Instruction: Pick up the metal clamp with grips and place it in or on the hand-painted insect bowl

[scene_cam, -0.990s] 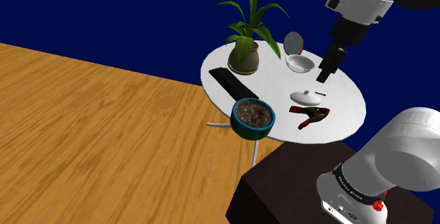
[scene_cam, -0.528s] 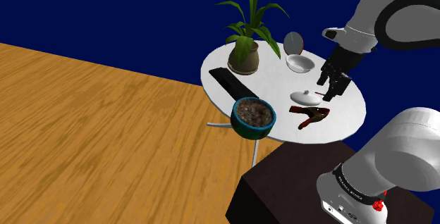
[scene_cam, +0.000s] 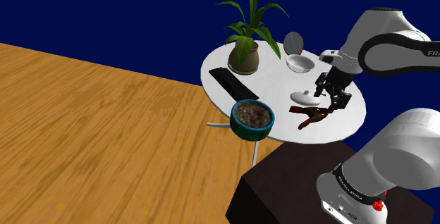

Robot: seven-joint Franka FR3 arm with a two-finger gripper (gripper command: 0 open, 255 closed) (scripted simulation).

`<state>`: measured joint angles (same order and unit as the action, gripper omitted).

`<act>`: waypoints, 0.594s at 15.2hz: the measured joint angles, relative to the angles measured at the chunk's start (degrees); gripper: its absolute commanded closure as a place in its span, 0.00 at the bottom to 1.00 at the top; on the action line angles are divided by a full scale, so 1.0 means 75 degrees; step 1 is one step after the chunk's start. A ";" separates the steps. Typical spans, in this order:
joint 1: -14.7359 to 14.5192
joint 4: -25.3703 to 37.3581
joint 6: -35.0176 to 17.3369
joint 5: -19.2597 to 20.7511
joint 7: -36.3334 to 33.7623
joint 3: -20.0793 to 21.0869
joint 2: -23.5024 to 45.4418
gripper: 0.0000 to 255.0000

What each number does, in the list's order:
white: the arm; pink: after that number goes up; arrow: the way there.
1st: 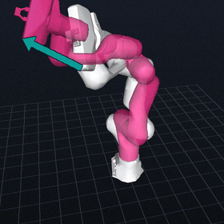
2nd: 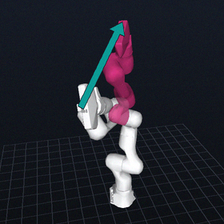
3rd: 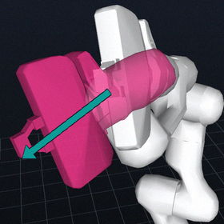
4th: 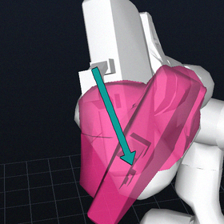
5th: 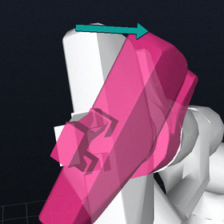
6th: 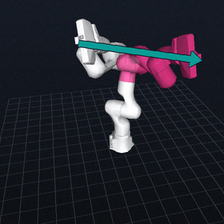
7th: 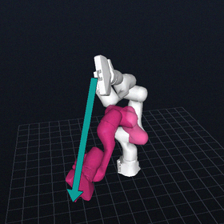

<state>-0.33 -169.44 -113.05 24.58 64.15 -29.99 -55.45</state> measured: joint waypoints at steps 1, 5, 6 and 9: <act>0.0122 -0.0124 -0.0293 0.0329 0.0409 -0.0335 0.0171 0.00; -0.0008 -0.0140 -0.1503 0.1262 0.1721 -0.1414 0.1326 0.00; -0.0043 -0.0141 -0.1827 0.1493 0.2060 -0.1709 0.1627 0.00; -0.0663 0.0169 -0.3082 0.1910 0.3053 -0.2783 0.3066 0.00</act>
<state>-5.31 -168.17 -136.17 38.90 87.05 -50.86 -32.46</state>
